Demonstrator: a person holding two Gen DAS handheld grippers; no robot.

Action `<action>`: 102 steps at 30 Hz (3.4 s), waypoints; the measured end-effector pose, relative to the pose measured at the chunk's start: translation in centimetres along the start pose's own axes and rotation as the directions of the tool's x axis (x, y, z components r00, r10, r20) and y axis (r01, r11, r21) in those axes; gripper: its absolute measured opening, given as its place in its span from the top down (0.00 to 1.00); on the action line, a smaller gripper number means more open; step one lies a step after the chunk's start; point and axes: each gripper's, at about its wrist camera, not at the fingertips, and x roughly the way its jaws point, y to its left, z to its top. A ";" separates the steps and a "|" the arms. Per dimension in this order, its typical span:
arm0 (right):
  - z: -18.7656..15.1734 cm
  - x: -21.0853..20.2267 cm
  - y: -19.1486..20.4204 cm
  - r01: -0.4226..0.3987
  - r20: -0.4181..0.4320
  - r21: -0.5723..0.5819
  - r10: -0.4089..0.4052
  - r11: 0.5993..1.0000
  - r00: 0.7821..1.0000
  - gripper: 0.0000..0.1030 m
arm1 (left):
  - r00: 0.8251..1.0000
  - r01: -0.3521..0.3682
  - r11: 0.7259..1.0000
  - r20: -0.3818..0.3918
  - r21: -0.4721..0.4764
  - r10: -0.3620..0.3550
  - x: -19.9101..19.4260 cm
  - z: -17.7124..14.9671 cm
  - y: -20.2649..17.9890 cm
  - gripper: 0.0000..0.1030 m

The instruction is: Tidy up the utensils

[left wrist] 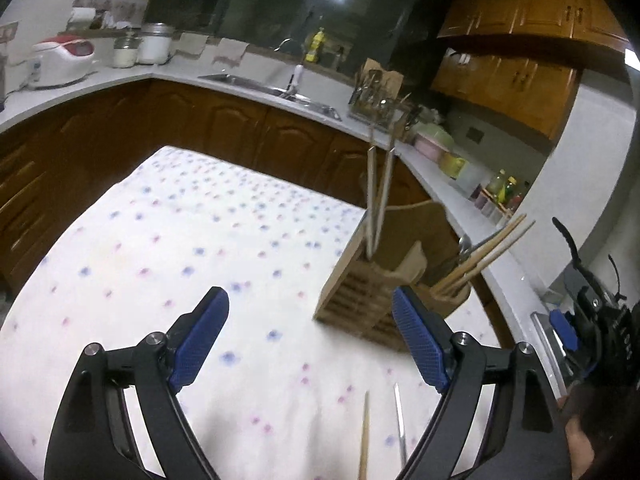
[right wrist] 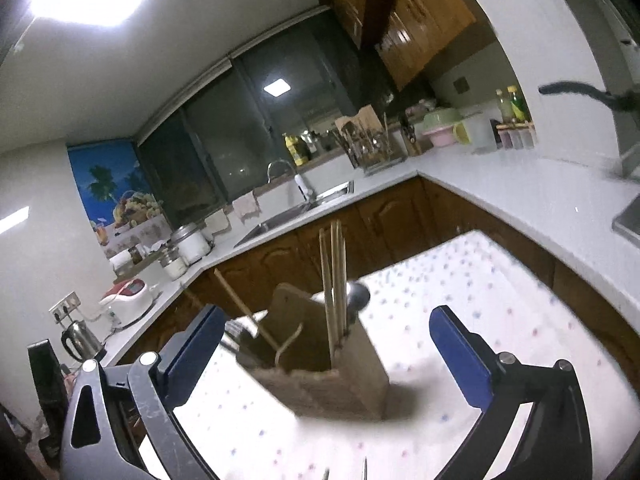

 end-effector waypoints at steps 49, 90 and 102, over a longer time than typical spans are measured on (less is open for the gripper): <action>-14.4 -15.4 3.8 0.090 0.100 -0.319 -0.061 0.944 0.993 0.00 | 0.961 -0.210 0.955 0.225 0.210 0.162 -12.9 -14.7 2.9 0.00; -16.5 -16.7 1.7 0.121 0.100 -0.300 -0.095 0.946 0.990 0.00 | 0.957 -0.226 0.930 0.244 0.291 0.156 -12.3 -18.2 1.1 0.00; -16.6 -16.7 2.0 0.114 0.108 -0.311 -0.084 0.943 0.991 0.00 | 0.956 -0.227 0.931 0.248 0.285 0.157 -12.4 -18.2 1.4 0.00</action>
